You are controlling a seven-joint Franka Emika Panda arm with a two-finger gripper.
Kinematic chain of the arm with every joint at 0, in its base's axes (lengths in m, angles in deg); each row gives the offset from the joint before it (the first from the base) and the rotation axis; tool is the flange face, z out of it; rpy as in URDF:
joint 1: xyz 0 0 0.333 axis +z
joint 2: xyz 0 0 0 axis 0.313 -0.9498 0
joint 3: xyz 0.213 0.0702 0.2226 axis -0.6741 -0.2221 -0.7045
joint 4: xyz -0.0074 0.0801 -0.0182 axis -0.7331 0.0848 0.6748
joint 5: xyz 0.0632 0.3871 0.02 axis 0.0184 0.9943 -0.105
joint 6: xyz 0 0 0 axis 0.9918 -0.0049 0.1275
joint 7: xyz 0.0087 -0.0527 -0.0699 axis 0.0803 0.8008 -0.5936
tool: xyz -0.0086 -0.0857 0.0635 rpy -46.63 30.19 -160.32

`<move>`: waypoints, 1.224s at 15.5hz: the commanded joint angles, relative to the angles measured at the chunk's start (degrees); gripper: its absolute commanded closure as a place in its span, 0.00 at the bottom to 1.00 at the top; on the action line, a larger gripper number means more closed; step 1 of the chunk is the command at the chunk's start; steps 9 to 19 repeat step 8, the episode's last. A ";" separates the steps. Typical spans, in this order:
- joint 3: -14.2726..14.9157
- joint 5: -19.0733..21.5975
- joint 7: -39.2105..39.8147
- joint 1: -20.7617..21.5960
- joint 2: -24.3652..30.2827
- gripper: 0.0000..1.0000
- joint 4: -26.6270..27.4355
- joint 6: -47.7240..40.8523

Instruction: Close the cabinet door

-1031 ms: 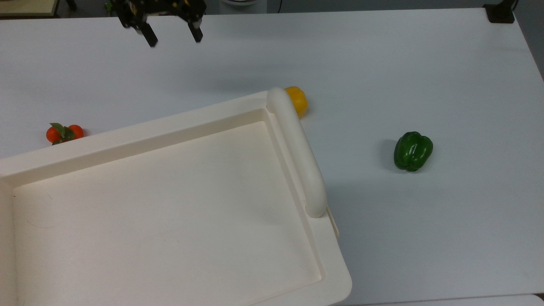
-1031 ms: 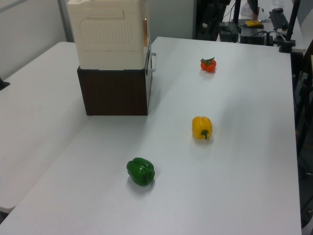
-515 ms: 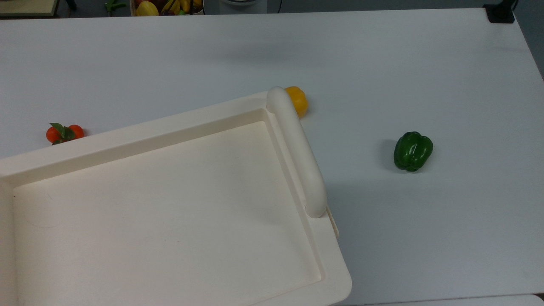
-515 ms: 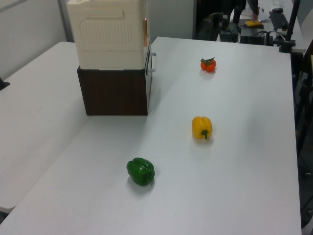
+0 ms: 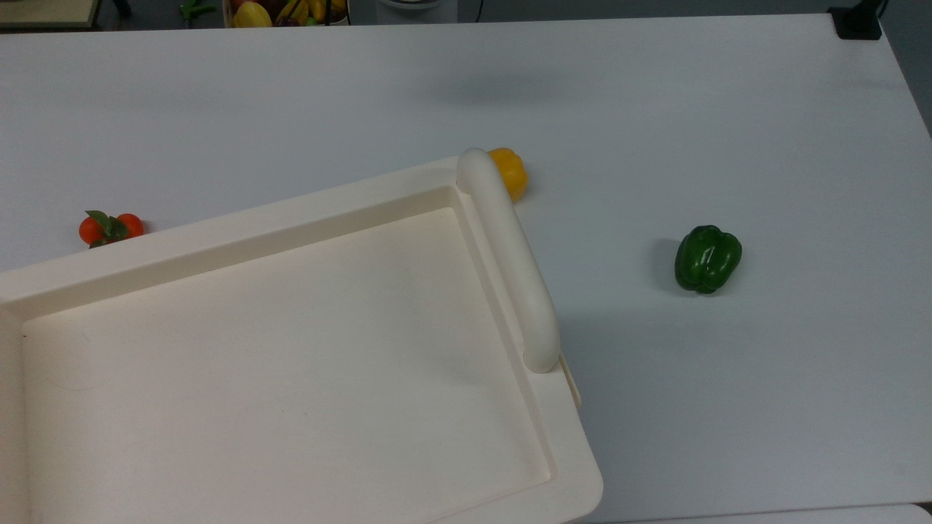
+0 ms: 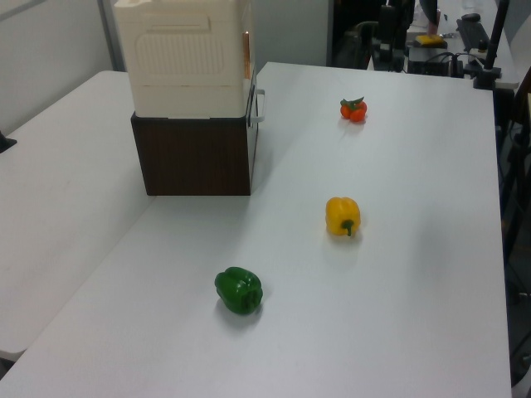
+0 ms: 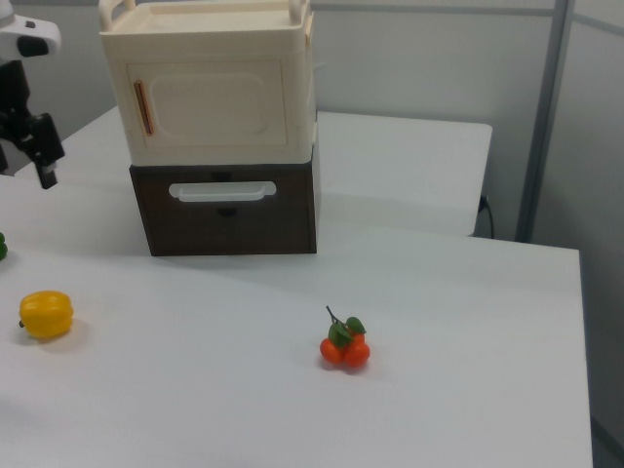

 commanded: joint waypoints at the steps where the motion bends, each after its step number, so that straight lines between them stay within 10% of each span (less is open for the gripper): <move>1: 0.65 -0.76 7.07 0.28 -1.19 0.00 2.24 7.48; 19: 1.18 0.03 8.23 0.28 -1.46 0.00 2.24 7.84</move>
